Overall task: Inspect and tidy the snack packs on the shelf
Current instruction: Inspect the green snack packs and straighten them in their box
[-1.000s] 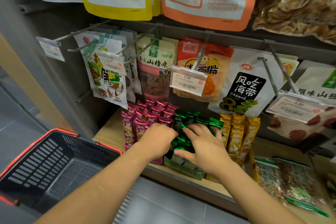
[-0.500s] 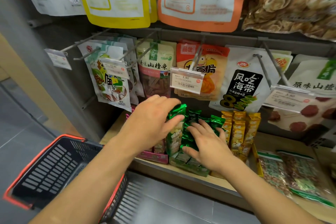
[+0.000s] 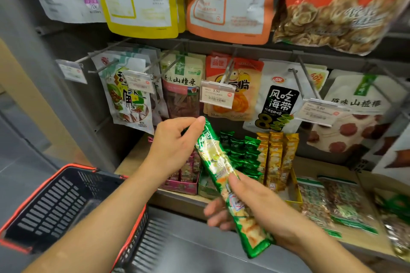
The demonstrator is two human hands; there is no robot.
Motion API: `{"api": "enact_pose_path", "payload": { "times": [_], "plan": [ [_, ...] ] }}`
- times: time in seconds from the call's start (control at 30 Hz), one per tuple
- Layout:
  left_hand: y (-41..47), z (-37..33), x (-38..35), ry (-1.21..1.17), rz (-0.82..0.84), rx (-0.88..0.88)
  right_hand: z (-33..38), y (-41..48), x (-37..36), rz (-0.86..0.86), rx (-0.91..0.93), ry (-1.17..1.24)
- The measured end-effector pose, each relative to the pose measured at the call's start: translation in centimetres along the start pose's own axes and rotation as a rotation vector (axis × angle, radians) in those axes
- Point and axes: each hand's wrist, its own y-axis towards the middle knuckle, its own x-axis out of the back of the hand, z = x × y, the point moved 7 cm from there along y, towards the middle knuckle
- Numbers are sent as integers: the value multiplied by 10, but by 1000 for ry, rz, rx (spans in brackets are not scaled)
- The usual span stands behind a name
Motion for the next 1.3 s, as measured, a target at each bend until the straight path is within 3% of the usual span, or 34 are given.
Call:
{"api": "enact_pose_path", "payload": {
  "times": [0.07, 0.27, 0.37, 0.83, 1.0, 1.07, 1.17, 1.23, 1.3],
  "plan": [
    [-2, 4, -1, -94, -22, 105, 2, -4, -5, -40, 39, 50],
    [-13, 27, -9, -421, -131, 543, 3, -13, -4, -218, 135, -113],
    [-17, 34, -12, -479, -118, 638, 2, -19, -4, -244, 153, -151],
    [-14, 33, -9, -399, -149, 464, -4, -27, 2, -235, 77, -146],
    [-12, 34, -21, -424, 125, 451, 1, -32, 18, -434, 160, -574],
    [-14, 35, -24, -311, 173, 438, 1, -35, 19, -506, 179, -819],
    [-15, 38, -22, -193, 56, 427, 1, -37, 15, -592, 251, -1062],
    [-15, 42, -17, -238, -20, 463, 0, -36, 13, -568, 302, -1027],
    [-13, 48, -9, -344, -94, 509, -4, -30, 14, -455, 291, -835]
  ]
}}
